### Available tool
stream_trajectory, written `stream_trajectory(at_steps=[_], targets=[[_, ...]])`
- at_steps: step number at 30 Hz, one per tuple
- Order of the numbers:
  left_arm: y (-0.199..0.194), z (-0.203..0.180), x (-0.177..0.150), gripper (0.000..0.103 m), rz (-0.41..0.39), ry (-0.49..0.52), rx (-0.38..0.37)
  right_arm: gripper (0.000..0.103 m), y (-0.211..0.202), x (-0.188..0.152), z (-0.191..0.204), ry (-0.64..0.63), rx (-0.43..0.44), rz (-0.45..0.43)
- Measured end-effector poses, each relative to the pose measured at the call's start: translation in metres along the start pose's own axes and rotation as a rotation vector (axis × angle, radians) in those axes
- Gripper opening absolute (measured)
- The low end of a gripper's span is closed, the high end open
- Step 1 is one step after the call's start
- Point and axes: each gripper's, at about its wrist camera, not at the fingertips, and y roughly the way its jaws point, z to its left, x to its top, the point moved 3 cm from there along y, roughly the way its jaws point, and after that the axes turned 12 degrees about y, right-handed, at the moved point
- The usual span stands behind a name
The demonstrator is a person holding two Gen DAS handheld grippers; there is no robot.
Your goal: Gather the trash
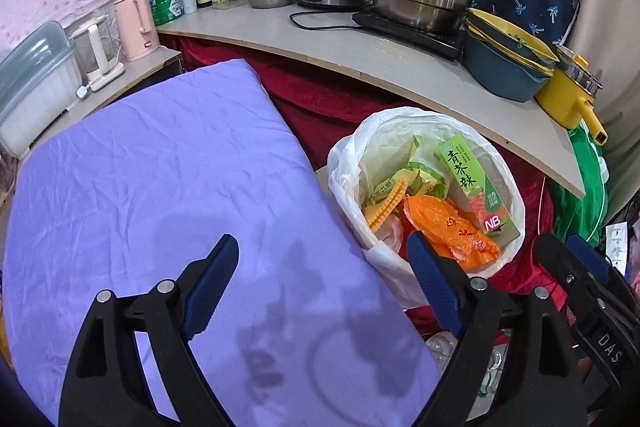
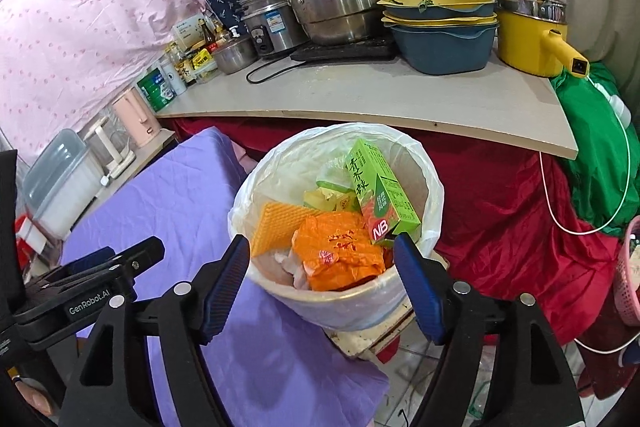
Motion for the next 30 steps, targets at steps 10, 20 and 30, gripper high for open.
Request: stream_trajectory(at_steps=[10,20,30], targets=[[-0.023,0.006,-0.017,0.09,-0.008,0.002,0.04,0.085,-0.021,-0.02,0.014,-0.054,-0.027,0.01],[-0.028,0.008,-0.028,0.092,0.011,0.011,0.058,0.096,-0.034,-0.023,0.015,-0.063,-0.064,0.005],[-0.032,0.006,-0.032,0.092,0.008,0.016,0.079,0.096,-0.039,-0.023,0.013,-0.082,-0.08,-0.003]])
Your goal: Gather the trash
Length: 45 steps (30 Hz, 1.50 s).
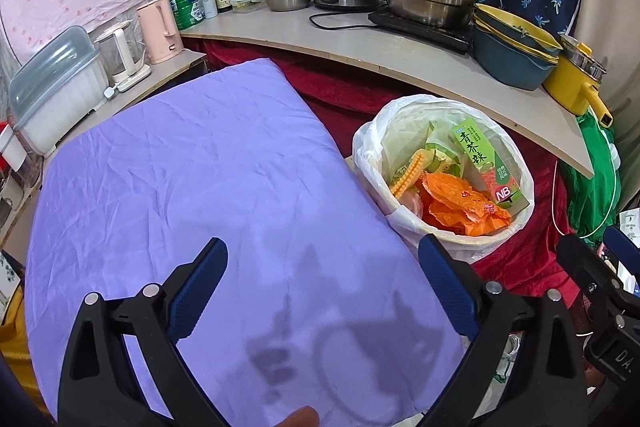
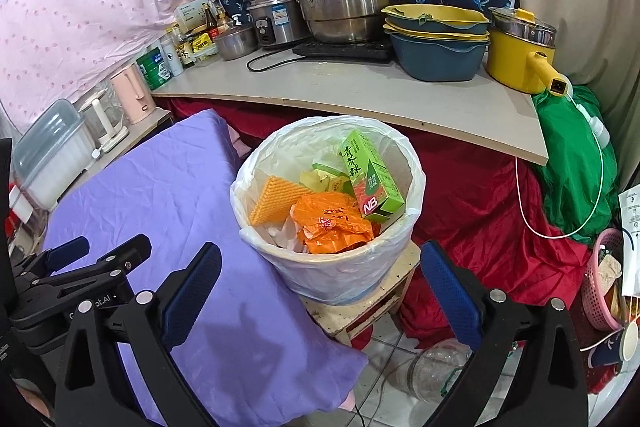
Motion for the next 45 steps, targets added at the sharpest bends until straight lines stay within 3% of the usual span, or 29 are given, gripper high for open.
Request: stream_trajectory(at_steps=[45], targets=[[-0.008,-0.023,-0.003,0.092,0.033,0.053,0.006,0.096,-0.009,-0.009,-0.006,-0.045,-0.033,0.004]])
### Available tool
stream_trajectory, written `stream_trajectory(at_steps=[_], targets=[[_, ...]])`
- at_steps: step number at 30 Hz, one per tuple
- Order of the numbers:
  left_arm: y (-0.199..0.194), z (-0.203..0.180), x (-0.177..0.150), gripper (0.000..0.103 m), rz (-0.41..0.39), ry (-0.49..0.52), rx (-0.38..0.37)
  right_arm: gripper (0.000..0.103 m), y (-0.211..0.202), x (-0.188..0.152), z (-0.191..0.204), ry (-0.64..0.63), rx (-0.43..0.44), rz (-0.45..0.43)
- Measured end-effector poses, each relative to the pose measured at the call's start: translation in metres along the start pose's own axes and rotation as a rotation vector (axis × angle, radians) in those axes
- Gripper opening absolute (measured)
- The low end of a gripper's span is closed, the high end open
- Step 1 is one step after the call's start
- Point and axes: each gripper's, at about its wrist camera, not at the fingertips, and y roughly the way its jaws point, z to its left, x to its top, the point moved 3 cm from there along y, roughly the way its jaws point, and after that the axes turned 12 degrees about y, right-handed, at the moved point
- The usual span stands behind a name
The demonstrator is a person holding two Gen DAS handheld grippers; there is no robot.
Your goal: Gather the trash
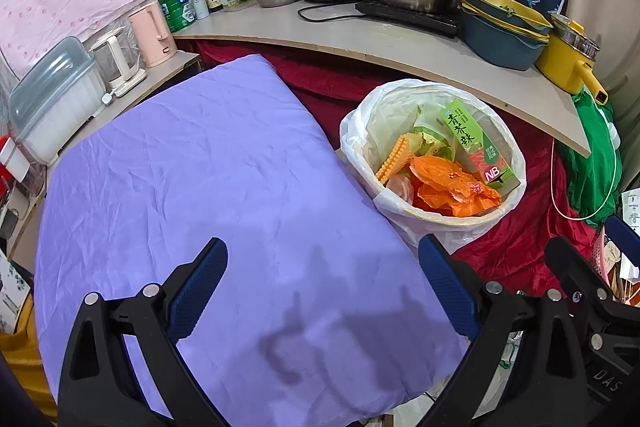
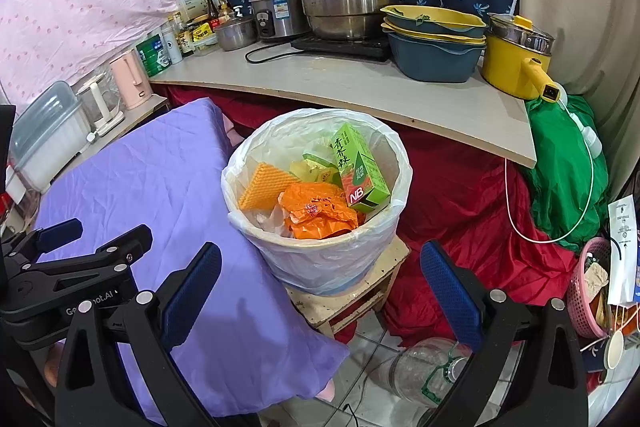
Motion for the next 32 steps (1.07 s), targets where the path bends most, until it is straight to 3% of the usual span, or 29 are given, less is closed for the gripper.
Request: stream_trajectory(at_steps=[32], targets=[[0.0007,-0.0083,0.0032,0.092,-0.005,0.028,-0.029,0.096,0.001,-0.0009,-0.0074,0.003,-0.005,-0.002]])
